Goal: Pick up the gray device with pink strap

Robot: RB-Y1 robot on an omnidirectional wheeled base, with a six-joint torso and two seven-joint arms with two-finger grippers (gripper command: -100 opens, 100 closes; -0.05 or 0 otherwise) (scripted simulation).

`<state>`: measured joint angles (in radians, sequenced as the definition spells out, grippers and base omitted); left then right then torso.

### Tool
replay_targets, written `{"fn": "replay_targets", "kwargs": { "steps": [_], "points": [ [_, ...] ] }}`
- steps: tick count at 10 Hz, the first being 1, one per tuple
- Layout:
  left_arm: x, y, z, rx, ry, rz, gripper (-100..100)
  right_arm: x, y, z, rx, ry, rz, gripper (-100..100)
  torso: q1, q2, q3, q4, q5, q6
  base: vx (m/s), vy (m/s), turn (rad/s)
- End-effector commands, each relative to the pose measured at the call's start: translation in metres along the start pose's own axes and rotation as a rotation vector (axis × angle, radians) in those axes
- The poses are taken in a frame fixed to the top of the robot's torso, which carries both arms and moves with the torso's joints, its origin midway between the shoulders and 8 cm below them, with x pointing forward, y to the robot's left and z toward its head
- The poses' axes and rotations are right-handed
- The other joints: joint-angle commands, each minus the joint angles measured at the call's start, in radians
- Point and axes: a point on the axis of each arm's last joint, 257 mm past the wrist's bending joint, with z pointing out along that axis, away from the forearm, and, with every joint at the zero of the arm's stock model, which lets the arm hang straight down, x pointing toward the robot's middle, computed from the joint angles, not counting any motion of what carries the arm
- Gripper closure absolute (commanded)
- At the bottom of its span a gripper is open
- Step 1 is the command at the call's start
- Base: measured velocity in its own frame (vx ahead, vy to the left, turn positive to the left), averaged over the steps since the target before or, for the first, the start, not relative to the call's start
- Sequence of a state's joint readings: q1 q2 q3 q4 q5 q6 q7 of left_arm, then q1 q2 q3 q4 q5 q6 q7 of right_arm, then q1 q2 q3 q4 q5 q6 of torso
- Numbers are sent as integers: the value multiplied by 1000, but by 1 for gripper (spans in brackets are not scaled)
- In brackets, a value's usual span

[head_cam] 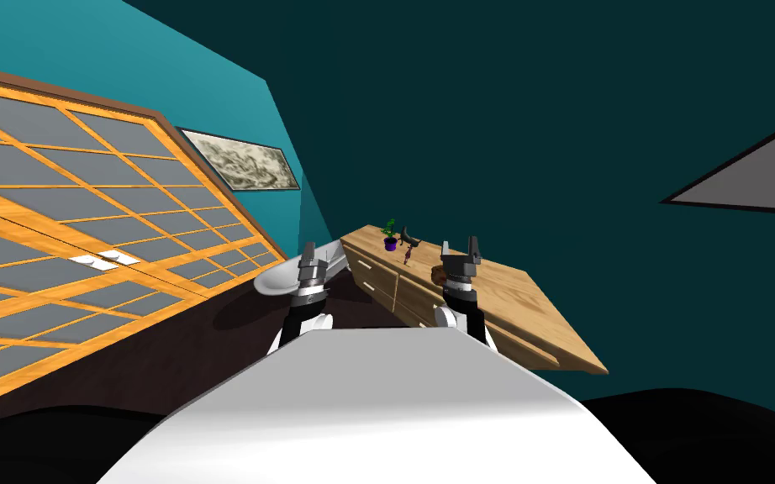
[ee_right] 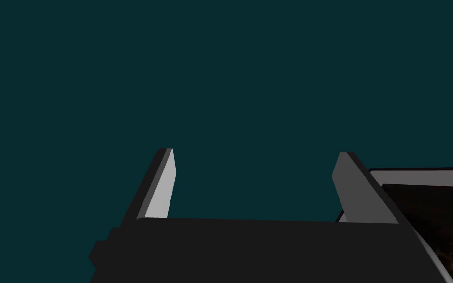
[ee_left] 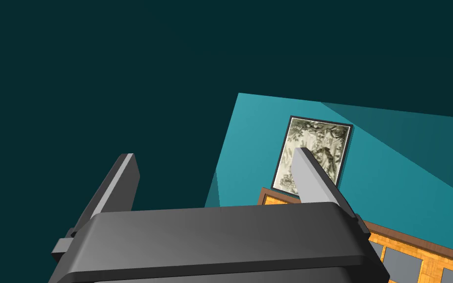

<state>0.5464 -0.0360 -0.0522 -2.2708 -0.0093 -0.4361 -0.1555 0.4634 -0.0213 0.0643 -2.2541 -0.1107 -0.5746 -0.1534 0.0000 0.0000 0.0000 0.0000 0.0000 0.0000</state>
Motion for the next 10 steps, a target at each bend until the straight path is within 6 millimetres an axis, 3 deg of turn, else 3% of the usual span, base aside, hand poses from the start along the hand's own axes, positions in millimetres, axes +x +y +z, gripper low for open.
{"fn": "replay_targets", "kwargs": {
  "steps": [1,5,10],
  "points": [
    [0,0,0,0,0,0,0,1,-9,-3,34,26,-15,-100,0,0,0,0,0,0,-19,14,-7],
    [0,0,0,0,0,0,0,-2,-37,-11,137,81,-56,-100,3,1,1,0,1,0,-24,53,6],
    [0,0,0,0,0,0,0,-21,-89,-28,326,147,-141,-100,10,0,0,0,2,0,-1,131,24]
  ]
}}
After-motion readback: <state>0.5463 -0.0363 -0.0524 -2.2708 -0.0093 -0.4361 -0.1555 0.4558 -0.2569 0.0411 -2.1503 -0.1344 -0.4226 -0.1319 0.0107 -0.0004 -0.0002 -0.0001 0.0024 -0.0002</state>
